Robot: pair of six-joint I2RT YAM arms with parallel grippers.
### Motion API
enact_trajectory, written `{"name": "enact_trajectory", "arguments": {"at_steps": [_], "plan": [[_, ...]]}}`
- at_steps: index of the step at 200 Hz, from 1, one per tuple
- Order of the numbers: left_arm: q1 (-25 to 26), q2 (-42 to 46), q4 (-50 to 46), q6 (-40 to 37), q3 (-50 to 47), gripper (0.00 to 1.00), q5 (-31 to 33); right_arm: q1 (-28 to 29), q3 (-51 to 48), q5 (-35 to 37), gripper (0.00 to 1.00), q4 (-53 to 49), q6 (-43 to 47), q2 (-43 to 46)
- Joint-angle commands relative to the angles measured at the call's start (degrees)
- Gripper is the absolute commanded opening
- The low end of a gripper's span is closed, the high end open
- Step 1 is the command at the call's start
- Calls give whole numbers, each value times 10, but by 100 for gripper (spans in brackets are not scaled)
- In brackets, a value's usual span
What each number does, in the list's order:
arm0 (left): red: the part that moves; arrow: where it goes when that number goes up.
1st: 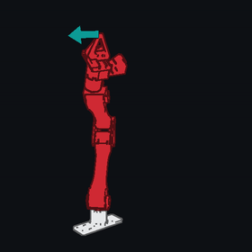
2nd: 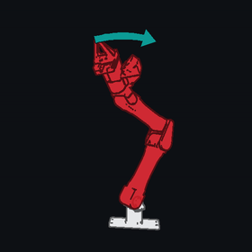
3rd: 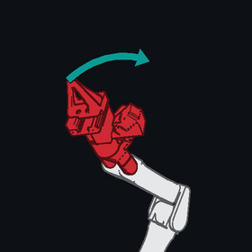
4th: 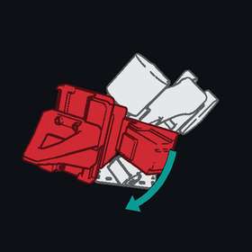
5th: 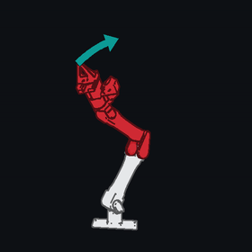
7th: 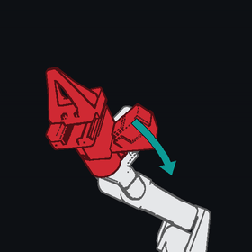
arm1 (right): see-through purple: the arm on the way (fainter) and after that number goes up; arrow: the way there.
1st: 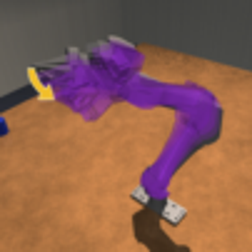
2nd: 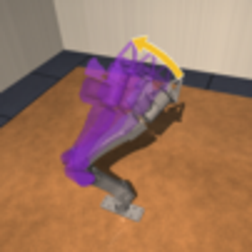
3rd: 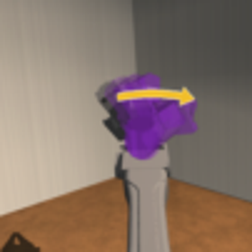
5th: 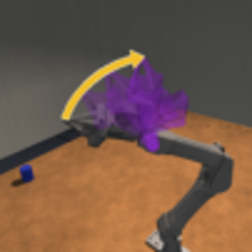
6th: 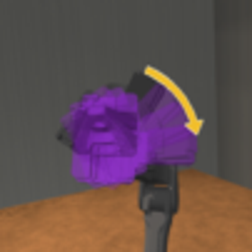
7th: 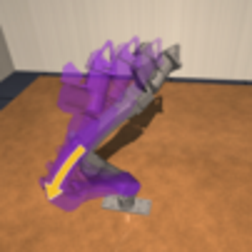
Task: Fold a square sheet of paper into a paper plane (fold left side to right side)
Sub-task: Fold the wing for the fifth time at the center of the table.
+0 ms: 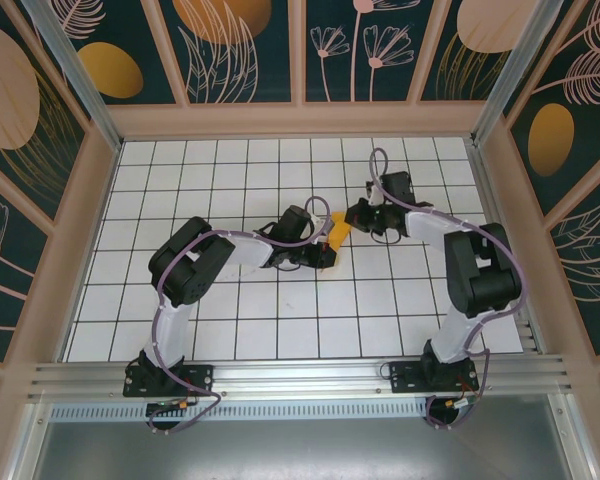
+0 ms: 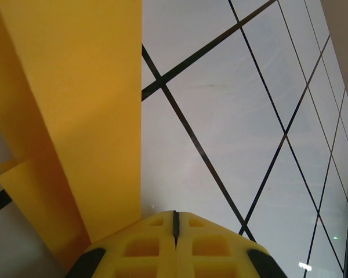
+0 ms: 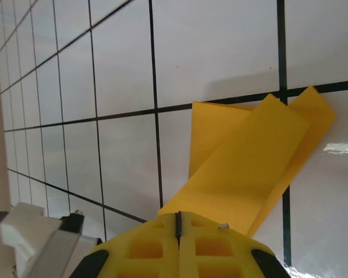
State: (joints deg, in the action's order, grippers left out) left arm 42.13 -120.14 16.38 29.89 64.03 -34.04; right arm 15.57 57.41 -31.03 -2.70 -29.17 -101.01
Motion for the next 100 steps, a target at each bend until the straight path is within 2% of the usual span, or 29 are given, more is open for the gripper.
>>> {"name": "enact_trajectory", "arguments": {"at_steps": [1,55,100], "plan": [[4,-9,-86,2,-18,0,9,4,7,-4,0,32,-22,-41],[5,6,-95,-7,-29,0,9,6,50,48,0,-23,-8,-113],[4,22,-104,-16,-48,0,5,3,59,74,0,-61,-3,-137]]}}
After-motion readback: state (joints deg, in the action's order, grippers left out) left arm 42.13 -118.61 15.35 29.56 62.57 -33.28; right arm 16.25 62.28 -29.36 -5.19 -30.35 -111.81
